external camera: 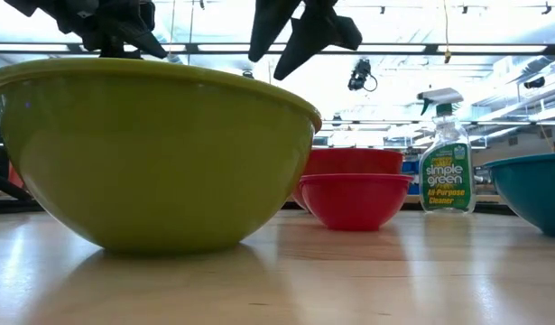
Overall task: Nest bowls inside each other
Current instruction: Stack the green bowl on top of the orange bowls
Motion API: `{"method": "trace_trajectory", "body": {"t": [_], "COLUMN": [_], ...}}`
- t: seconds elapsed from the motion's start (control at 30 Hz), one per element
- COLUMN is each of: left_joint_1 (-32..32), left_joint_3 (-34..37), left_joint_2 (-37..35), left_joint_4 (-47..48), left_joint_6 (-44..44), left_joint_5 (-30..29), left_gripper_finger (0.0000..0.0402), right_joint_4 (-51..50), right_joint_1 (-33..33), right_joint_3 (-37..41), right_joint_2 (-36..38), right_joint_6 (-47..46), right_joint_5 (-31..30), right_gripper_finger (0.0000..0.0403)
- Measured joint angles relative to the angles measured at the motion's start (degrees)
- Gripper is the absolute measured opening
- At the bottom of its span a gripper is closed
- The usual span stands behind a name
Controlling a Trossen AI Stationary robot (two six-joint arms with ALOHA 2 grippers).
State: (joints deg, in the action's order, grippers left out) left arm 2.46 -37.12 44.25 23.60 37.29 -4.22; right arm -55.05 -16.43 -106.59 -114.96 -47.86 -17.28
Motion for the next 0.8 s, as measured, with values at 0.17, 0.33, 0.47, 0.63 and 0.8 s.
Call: {"method": "trace_trajectory", "body": {"t": [0.17, 0.33, 0.47, 0.63, 0.8], "left_joint_1": [0.0, 0.0, 0.0, 0.0, 0.0], "left_joint_3": [0.0, 0.0, 0.0, 0.0, 0.0], "left_joint_2": [0.0, -0.7, -0.9, -0.9, -0.9], "left_joint_4": [0.6, 0.6, 0.5, 0.5, 0.4], "left_joint_6": [1.3, 7.8, 9.1, 11.0, 11.6], "left_joint_5": [0.0, 2.3, 3.1, 4.7, 5.2], "left_gripper_finger": [0.0192, 0.0192, 0.0192, 0.0192, 0.0192], "right_joint_4": [0.1, 4.0, 11.4, 19.3, 21.7], "right_joint_1": [-0.4, -1.2, -1.4, -0.7, -0.3], "right_joint_3": [0.0, 3.8, 10.2, 17.1, 20.7], "right_joint_2": [-0.1, -0.2, -0.2, -0.3, -0.2], "right_joint_6": [6.0, 7.3, 9.1, 8.9, 9.2], "right_joint_5": [-1.1, -1.3, 1.8, 2.9, 2.9], "right_gripper_finger": [0.0244, 0.0255, 0.0240, 0.0223, 0.0213]}}
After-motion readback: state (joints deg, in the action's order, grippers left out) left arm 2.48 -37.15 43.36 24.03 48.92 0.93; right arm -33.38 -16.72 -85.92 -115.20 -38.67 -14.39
